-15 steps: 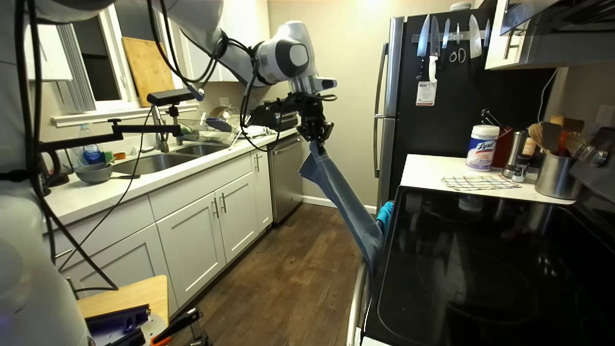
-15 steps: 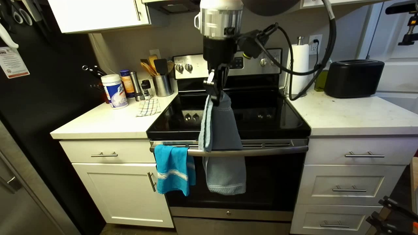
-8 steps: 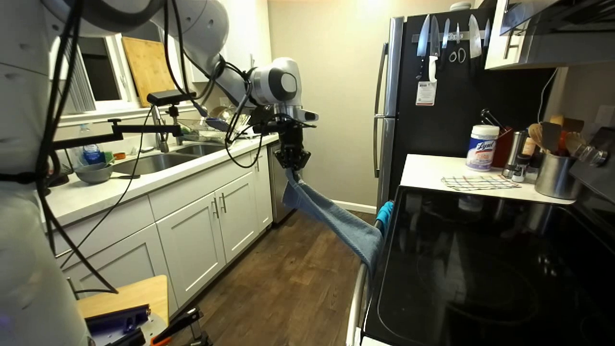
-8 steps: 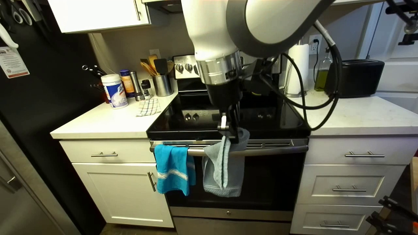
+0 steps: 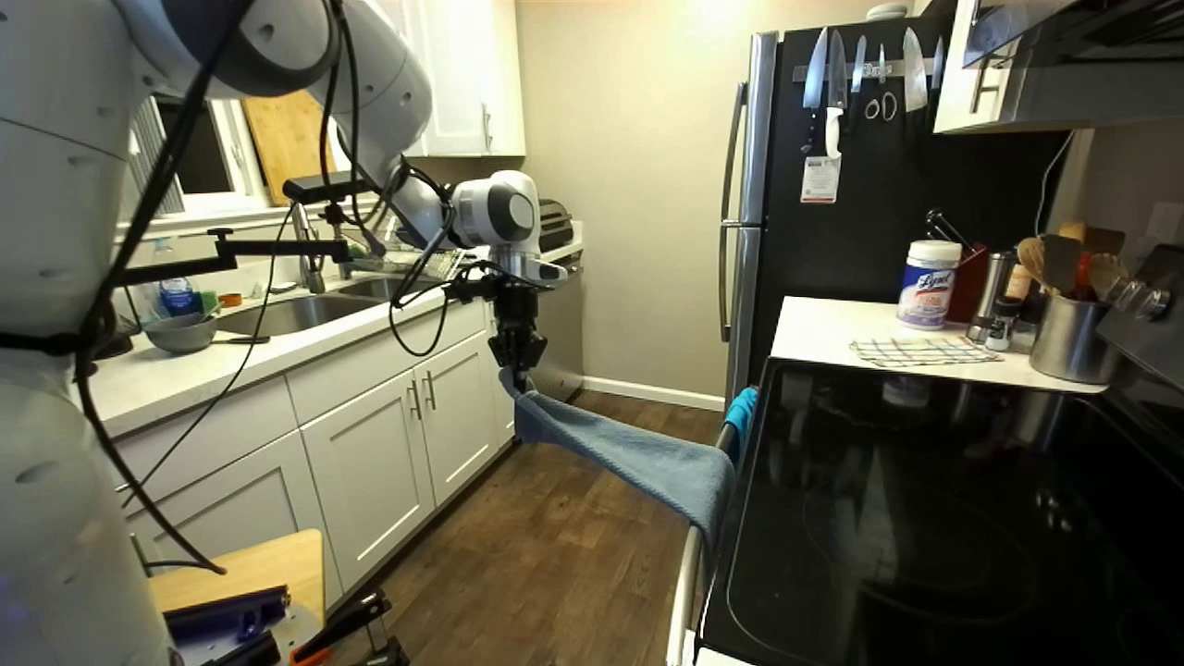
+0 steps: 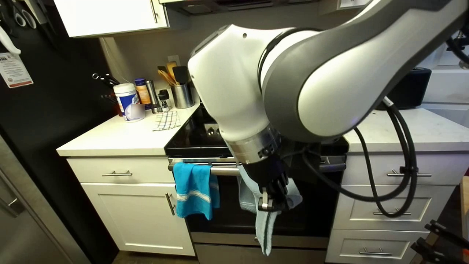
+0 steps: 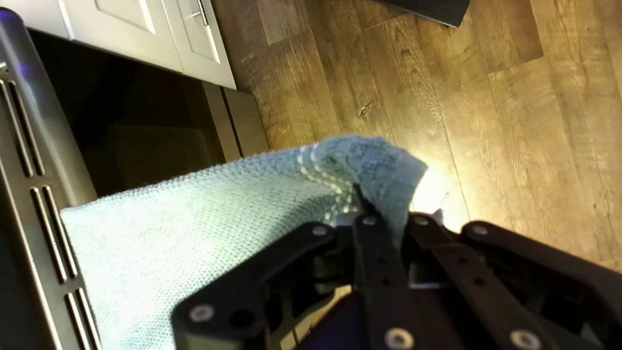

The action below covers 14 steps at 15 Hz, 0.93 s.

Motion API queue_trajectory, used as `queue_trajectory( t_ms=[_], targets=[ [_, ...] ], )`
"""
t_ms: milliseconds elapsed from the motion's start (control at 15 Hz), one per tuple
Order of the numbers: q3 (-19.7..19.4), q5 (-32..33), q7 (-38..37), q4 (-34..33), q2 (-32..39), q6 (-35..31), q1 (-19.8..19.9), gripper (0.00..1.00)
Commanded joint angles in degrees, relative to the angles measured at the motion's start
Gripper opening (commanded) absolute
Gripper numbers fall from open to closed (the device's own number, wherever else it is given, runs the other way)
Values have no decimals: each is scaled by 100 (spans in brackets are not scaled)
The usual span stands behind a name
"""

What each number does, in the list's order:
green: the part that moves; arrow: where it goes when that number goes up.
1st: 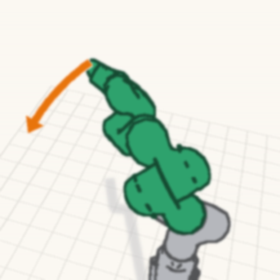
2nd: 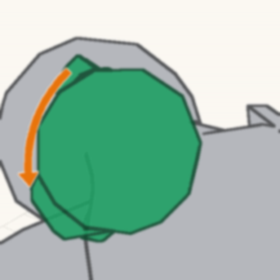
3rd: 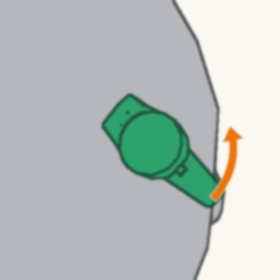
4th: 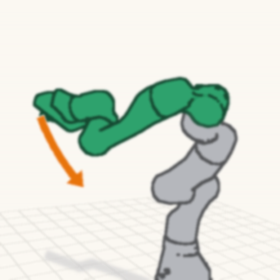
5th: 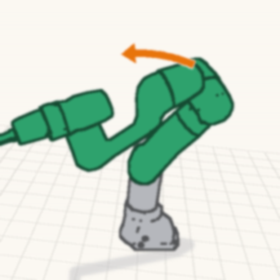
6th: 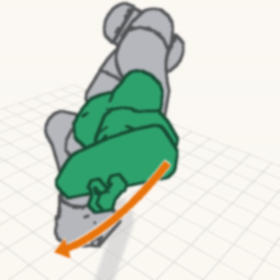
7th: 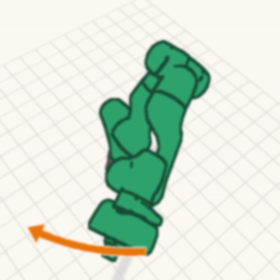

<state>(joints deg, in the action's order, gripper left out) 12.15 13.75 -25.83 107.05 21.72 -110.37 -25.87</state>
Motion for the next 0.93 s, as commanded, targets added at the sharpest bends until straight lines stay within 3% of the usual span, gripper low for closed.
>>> queue_trajectory(
  t_ms=[0,333,867],
  targets=[
    [32,75,-268,-53,219,141,-190,2],
    [-194,29,105,-280,568,94,20,2],
    [-496,-29,4,-851,1080,269,205,2]
  ],
)
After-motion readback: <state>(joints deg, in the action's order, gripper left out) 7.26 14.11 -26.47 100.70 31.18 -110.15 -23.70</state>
